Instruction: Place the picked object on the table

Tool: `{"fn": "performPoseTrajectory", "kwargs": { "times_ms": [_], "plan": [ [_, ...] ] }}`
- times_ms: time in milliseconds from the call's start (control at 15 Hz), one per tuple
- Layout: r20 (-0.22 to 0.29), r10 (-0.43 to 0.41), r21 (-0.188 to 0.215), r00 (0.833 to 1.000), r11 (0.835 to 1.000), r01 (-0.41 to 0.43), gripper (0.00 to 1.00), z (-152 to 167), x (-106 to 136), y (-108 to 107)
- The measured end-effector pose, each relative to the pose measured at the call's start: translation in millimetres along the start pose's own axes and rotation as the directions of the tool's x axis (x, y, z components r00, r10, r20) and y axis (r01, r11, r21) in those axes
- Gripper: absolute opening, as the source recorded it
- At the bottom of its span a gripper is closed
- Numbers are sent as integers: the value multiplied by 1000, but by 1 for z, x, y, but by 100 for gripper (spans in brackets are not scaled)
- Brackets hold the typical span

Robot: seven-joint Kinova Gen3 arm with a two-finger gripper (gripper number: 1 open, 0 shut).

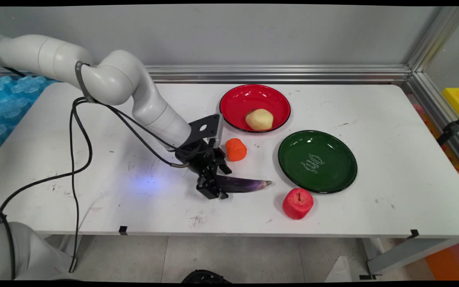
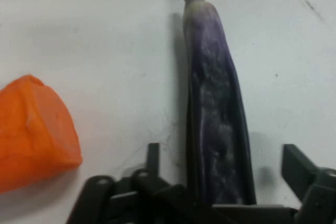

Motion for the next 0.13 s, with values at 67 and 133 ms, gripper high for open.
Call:
{"fn": "performPoseTrajectory", "kwargs": {
  "times_ms": [67, 133],
  "plan": [
    [-5, 2, 1, 1000, 1000, -2, 100, -2, 0, 1],
    [-9, 5, 2, 1000, 1000, -5, 100, -5, 1, 2]
  ]
}}
